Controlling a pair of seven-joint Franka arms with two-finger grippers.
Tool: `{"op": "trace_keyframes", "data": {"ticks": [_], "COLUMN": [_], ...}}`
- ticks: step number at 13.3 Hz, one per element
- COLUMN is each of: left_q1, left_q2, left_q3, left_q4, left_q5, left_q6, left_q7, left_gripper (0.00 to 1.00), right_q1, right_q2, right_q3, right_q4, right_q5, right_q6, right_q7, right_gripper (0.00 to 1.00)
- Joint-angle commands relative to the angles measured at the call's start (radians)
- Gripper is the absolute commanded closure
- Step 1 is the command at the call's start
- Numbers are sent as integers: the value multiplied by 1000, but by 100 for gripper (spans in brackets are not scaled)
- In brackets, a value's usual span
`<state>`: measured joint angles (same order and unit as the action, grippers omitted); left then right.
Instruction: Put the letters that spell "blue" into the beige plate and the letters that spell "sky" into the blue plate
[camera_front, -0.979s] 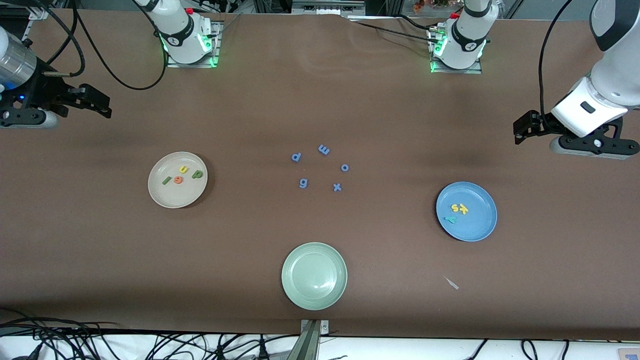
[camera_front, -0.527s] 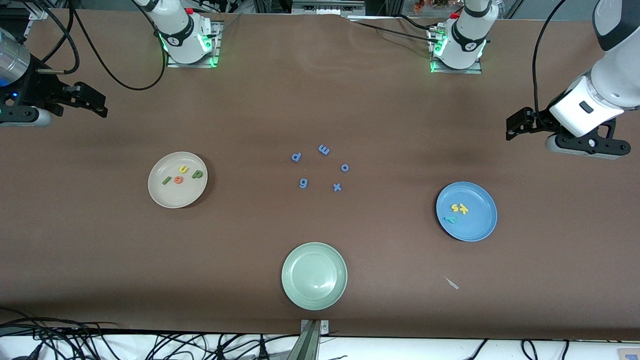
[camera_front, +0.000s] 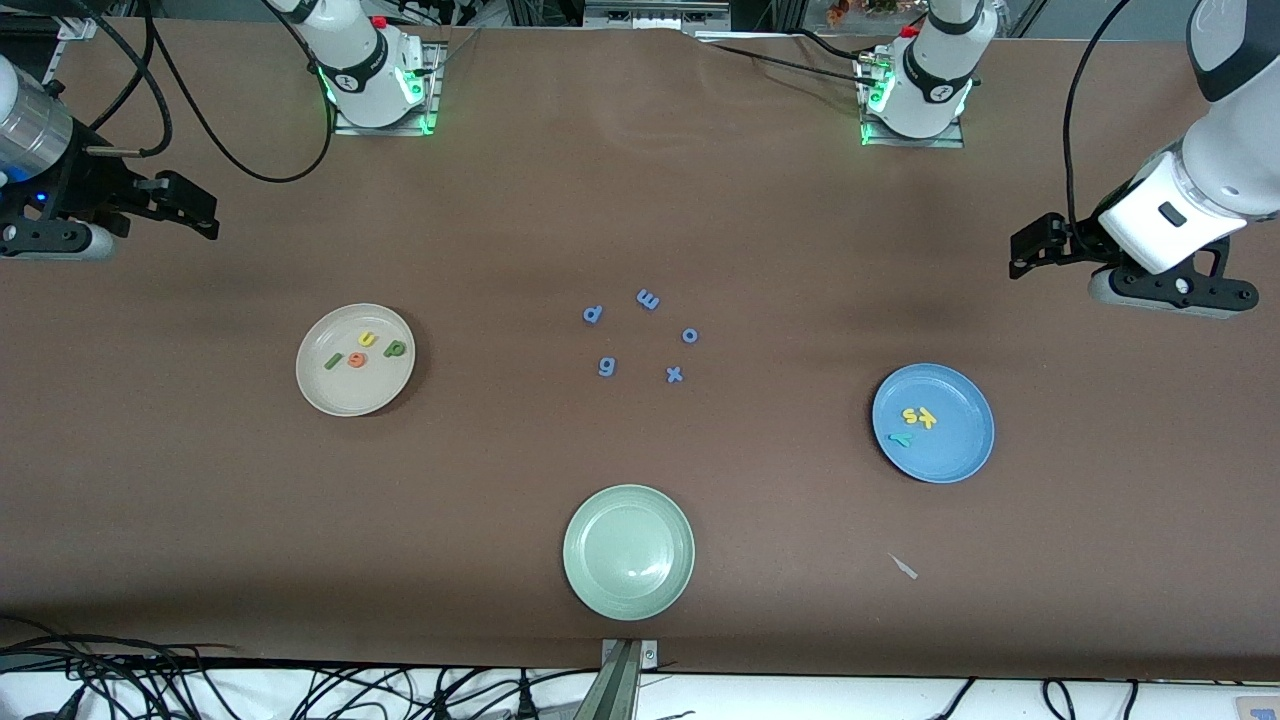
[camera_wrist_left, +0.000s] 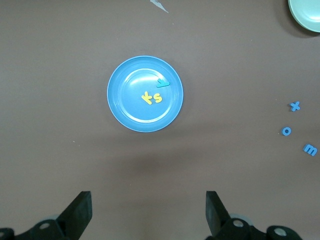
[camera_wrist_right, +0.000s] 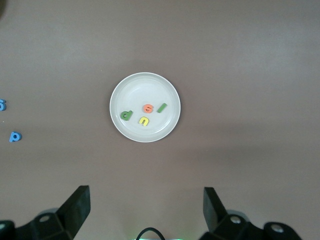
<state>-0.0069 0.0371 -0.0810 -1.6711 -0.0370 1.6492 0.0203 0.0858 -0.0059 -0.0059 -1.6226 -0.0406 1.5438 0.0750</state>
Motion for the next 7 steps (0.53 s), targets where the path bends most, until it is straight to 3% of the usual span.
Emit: {"op": "trace_keyframes", "data": {"ticks": [1, 7], "left_q1": [8, 7], "left_q2": [12, 14], "left_q3": [1, 1], "left_q4": [31, 33], "left_q5": [-14, -14], "left_q6": [-34, -45], "left_q7": [6, 4], "left_gripper": [0, 0], "right_q1": [5, 6], "right_q2": [15, 15], "right_q3": [1, 3], "right_q4": [38, 36], "right_q5": [-16, -16], "right_q6": [-27, -28], "right_q7": [-3, -4], "right_gripper": [0, 0]}}
